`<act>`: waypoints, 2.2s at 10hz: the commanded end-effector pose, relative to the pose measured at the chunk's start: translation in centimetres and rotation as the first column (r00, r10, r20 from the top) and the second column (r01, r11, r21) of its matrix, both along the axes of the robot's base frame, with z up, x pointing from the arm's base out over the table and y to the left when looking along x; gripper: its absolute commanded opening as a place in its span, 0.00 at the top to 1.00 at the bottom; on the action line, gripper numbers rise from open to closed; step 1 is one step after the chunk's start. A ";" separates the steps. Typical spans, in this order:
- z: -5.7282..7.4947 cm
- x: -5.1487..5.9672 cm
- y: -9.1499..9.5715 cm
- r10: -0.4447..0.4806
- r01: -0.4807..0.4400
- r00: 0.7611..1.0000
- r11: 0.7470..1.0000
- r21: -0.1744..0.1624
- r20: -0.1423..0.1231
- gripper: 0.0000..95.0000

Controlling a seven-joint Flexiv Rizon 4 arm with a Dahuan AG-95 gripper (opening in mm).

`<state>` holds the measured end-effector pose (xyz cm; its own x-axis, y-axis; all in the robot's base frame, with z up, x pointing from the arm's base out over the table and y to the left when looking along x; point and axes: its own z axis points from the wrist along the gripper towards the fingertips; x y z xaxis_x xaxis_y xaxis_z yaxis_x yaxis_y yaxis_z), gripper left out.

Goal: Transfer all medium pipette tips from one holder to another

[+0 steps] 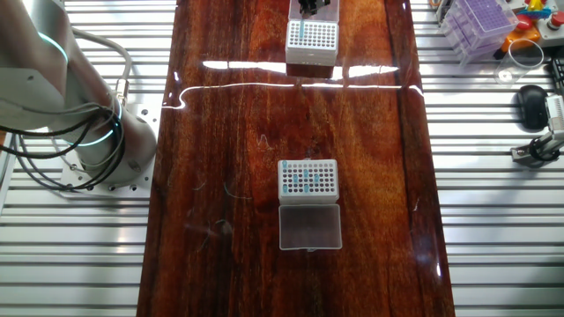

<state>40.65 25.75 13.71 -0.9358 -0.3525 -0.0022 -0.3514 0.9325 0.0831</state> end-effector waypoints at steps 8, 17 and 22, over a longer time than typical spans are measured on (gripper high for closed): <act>-0.7 0.2 -0.2 -0.004 0.004 1.000 1.000 0.012 0.004 1.00; -2.6 0.8 -0.6 0.002 -0.002 1.000 1.000 0.025 0.013 1.00; -3.0 0.9 -0.7 0.011 -0.011 1.000 1.000 0.028 0.019 0.60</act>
<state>41.60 25.04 10.71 -0.9314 -0.3628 -0.0294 -0.3639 0.9258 0.1023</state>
